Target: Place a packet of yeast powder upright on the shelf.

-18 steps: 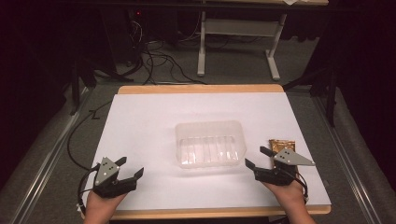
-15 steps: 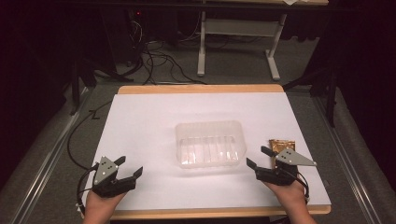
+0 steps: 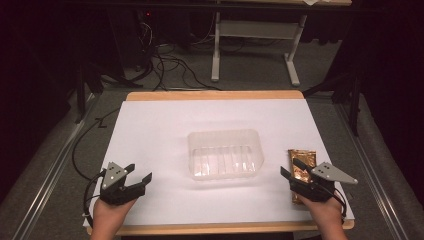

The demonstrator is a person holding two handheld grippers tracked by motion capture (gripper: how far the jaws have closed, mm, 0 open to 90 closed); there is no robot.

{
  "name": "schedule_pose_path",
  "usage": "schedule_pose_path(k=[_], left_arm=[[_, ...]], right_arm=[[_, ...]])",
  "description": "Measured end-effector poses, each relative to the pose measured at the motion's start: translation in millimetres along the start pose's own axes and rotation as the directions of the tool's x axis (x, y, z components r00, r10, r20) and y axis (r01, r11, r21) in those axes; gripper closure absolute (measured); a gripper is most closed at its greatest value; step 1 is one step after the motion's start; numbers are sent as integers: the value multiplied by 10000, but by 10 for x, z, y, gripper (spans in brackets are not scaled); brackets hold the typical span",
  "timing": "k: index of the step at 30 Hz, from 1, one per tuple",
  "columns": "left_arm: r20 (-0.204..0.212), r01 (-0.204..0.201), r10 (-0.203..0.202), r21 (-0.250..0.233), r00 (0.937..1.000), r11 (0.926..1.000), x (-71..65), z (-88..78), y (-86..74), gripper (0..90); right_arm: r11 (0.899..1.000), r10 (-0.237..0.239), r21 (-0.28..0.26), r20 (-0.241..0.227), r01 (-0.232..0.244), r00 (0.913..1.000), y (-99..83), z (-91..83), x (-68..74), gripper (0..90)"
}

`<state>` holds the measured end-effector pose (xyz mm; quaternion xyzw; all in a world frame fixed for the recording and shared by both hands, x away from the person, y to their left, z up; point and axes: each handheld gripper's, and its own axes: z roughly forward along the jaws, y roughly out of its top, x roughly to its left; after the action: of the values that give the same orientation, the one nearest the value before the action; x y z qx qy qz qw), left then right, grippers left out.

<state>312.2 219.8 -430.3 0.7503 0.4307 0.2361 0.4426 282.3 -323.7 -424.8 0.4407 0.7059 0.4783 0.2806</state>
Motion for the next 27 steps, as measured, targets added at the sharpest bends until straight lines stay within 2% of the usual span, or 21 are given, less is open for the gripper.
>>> schedule_pose_path(k=[2, 7, 11, 14, 17, 19, 20, 22, 23, 24, 25, 26, 27], left_arm=[[-88, -104, 105, 56, 9999, 9999, -6, 37, 12, 339], [18, -294, 294, 37, 9996, 9996, -32, 118, 48, 339], [41, -450, 451, -83, 9990, 9990, -50, 141, 72, 328], [168, -450, 452, -117, 9988, 9989, -59, 165, 82, 321], [266, -553, 556, -124, 9981, 9984, -69, 191, 96, 318], [304, -602, 606, -130, 9977, 9981, -81, 205, 102, 318], [308, -631, 635, -134, 9975, 9979, -84, 207, 103, 318], [348, -642, 647, -141, 9973, 9978, -95, 206, 104, 318], [348, -642, 647, -141, 9973, 9978, -95, 206, 104, 318], [367, -661, 666, -148, 9971, 9977, -100, 203, 103, 318], [363, -667, 672, -137, 9971, 9977, -101, 204, 102, 318], [359, -659, 663, -129, 9972, 9977, -103, 205, 101, 318], [356, -659, 663, -131, 9972, 9977, -106, 207, 99, 318]], right_arm=[[9998, 144, 125, 246, -147, 9996, -29, -45, -68, 466], [9976, 554, 363, 954, -591, 9939, -103, -171, -258, 499], [9944, 799, 564, 1526, -894, 9850, -171, -289, -366, 543], [9888, 995, 902, 1941, -1188, 9759, -270, -365, -477, 615], [9766, 1469, 1210, 2271, -1776, 9627, -356, -405, -606, 716], [9628, 1712, 1614, 2556, -2166, 9515, -424, -407, -695, 838], [9524, 1848, 1872, 2741, -2408, 9438, -465, -403, -747, 900], [9376, 2047, 2147, 2955, -2737, 9331, -510, -393, -811, 900], [9376, 2047, 2147, 2955, -2737, 9331, -510, -393, -811, 900], [9262, 2188, 2348, 3017, -2948, 9279, -552, -366, -877, 900], [9206, 2257, 2453, 3010, -3039, 9265, -564, -343, -885, 900], [9179, 2252, 2543, 2989, -3048, 9274, -570, -323, -888, 900], [9168, 2162, 2678, 2910, -2963, 9320, -575, -296, -890, 900]])
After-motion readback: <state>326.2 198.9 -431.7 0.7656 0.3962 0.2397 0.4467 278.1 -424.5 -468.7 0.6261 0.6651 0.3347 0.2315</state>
